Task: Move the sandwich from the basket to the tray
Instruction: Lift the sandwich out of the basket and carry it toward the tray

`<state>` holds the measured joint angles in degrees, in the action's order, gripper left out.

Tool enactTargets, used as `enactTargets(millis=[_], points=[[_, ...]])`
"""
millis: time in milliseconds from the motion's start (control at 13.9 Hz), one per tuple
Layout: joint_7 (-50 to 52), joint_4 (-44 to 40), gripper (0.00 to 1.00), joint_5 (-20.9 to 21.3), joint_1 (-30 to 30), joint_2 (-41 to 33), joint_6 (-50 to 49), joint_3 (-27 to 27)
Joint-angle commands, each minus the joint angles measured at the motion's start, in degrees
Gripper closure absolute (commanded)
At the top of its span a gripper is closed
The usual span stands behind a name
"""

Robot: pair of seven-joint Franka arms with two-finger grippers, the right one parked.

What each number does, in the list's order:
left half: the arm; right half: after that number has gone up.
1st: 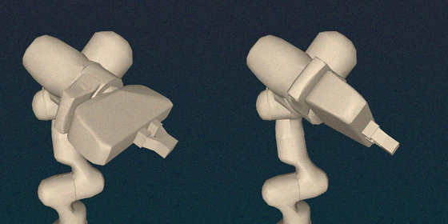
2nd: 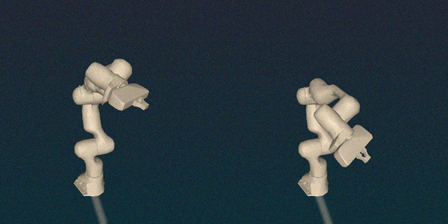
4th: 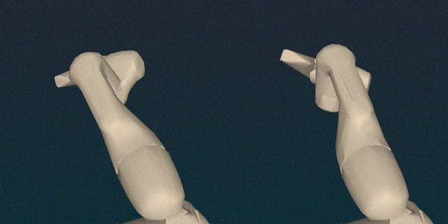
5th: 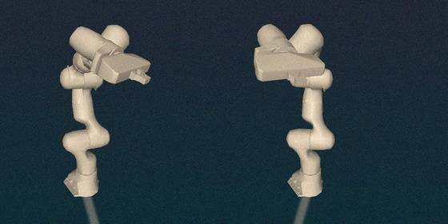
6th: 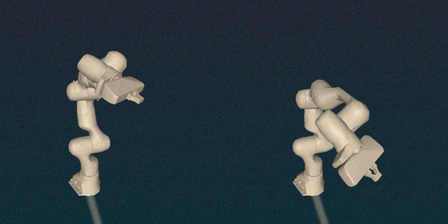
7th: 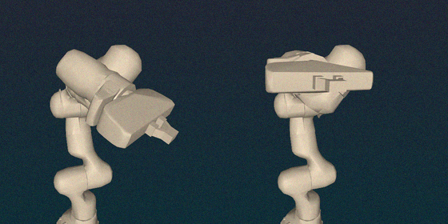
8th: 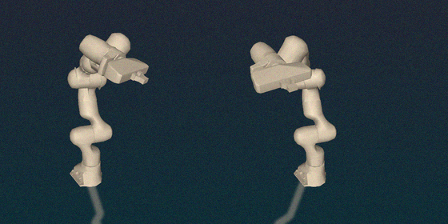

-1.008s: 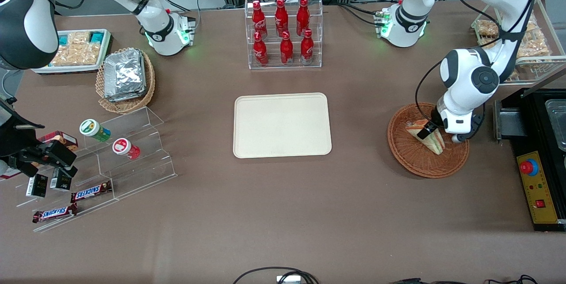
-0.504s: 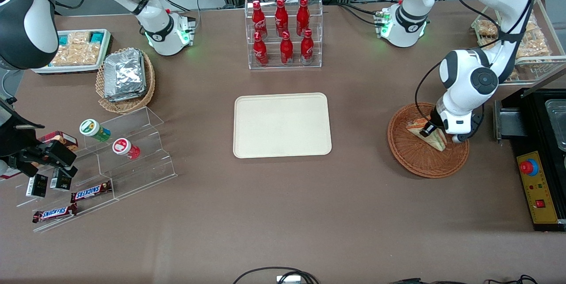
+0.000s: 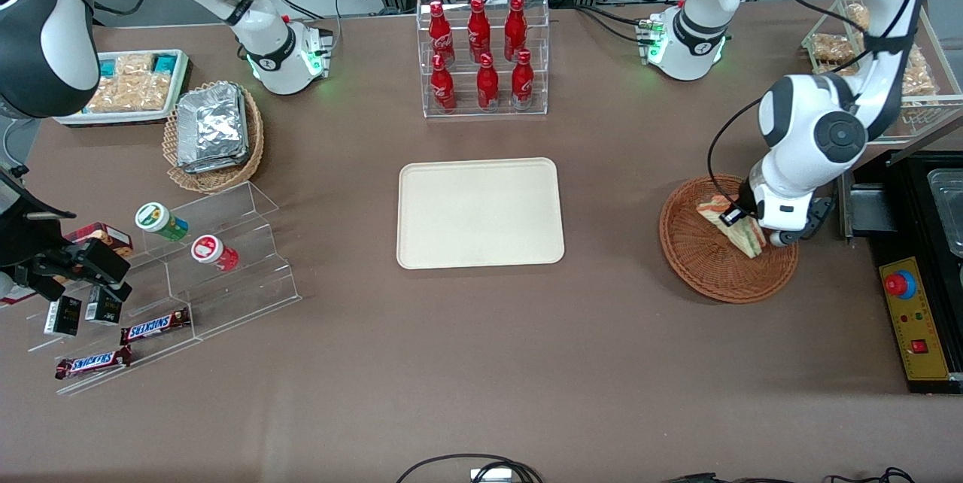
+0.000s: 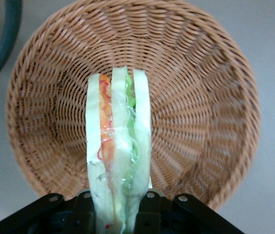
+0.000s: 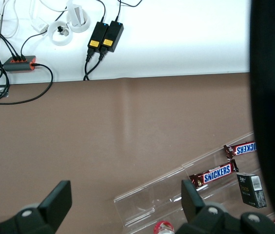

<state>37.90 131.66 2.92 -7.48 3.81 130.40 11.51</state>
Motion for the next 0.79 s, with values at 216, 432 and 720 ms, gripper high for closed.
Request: enactTargets(millis=[216, 432, 720], points=[[-5.74, -10.71, 1.00, 0.51, 0.18, 0.14, -10.52, 9.13], [-5.56, -11.86, 1.00, 0.77, 0.45, 0.32, -10.17, 16.77], [-4.95, -13.44, 1.00, 2.51, 3.16, 2.42, -10.08, 23.56]])
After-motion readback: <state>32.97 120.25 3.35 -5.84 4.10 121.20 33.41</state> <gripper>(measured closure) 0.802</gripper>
